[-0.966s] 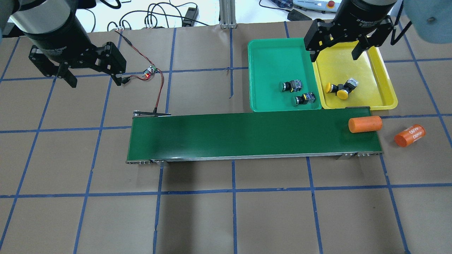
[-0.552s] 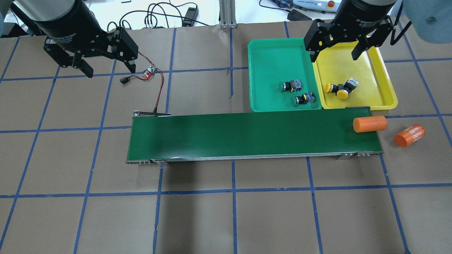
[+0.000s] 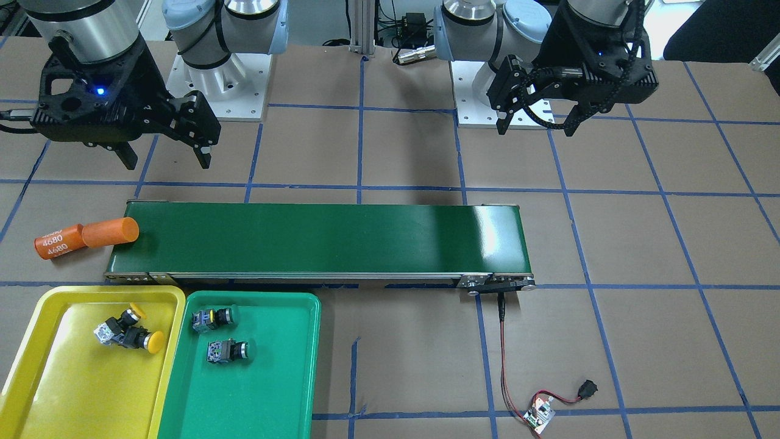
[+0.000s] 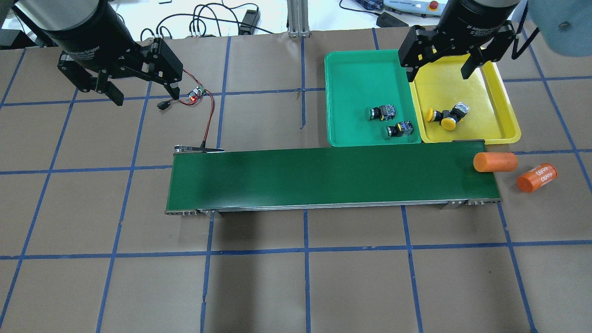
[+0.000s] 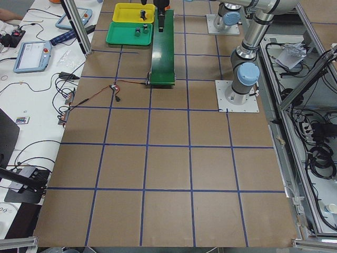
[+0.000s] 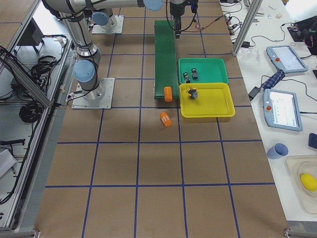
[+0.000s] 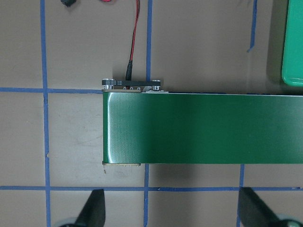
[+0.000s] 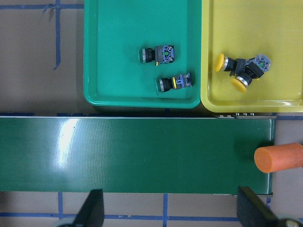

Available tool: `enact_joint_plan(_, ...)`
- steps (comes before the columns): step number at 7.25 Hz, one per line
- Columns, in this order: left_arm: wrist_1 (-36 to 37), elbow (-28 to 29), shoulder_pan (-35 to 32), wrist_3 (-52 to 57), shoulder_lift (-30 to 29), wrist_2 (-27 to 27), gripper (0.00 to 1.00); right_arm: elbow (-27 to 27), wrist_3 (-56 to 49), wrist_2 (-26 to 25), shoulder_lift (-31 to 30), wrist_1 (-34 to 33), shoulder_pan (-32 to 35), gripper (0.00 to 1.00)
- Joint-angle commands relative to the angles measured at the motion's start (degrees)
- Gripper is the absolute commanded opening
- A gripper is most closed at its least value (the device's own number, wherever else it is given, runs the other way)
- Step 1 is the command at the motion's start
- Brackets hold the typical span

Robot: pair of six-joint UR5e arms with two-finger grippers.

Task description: Sort buttons by color to trays

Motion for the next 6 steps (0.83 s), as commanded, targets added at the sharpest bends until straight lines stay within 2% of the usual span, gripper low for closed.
enact_joint_plan(1,0.0,0.4,0.0,0.3,-0.2,0.7,1.00,0.0,0.0,-0.1,-0.1,0.6,0.0,1.00)
enact_joint_plan(6,0.0,0.5,-2.0,0.9,-0.2,2.3,1.00,0.0,0.0,0.1,-0.1,1.0,0.0,1.00)
